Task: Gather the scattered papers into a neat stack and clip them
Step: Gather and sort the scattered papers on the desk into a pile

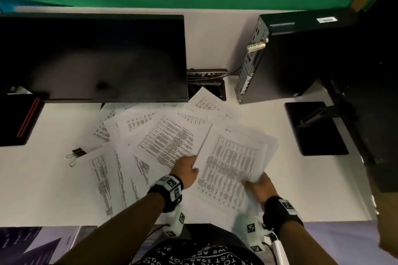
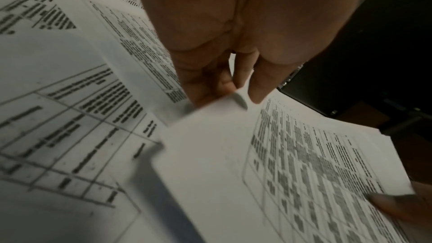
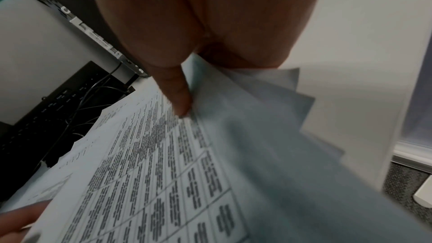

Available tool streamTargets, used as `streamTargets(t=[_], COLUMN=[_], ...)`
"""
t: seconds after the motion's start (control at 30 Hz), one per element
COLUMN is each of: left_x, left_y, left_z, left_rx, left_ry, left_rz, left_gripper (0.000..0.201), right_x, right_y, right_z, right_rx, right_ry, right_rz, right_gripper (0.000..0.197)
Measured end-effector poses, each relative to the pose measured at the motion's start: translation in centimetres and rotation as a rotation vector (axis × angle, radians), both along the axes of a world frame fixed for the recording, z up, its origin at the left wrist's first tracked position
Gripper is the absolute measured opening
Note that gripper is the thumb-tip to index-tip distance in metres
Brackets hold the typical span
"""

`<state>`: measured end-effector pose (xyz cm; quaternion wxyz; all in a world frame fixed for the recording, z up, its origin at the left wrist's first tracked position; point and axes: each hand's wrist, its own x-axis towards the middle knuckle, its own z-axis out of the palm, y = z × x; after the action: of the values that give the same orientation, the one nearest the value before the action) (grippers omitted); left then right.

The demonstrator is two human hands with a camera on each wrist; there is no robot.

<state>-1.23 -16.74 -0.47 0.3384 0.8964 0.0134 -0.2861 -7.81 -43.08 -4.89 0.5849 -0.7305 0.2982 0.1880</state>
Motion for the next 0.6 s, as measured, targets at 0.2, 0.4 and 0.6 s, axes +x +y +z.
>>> streamTargets(t=[0.2, 0.4, 0.6], left_x=[0.8, 1.5, 2.0], left_y=[5.5, 10.8, 9.8], left_z=[0.3, 0.8, -0.3], left_rx=[0.278, 0.430, 0.421], left_ry=[-0.065, 0.294, 0.258], left_rz=[0.534, 0.963, 0.838], left_gripper=[0.054, 0.107, 0.110], right_x=[0.2, 0.3, 0.5], right_y=[-0.2, -0.7, -0.6], right_z=[-0.5, -1.8, -2.2], right_rx=[-0.035, -0.061, -0.108], right_ry=[0.019, 0.038, 0.057], right_rz=[-0.012, -0.016, -0.049], right_gripper=[0.046, 0.051, 0.042])
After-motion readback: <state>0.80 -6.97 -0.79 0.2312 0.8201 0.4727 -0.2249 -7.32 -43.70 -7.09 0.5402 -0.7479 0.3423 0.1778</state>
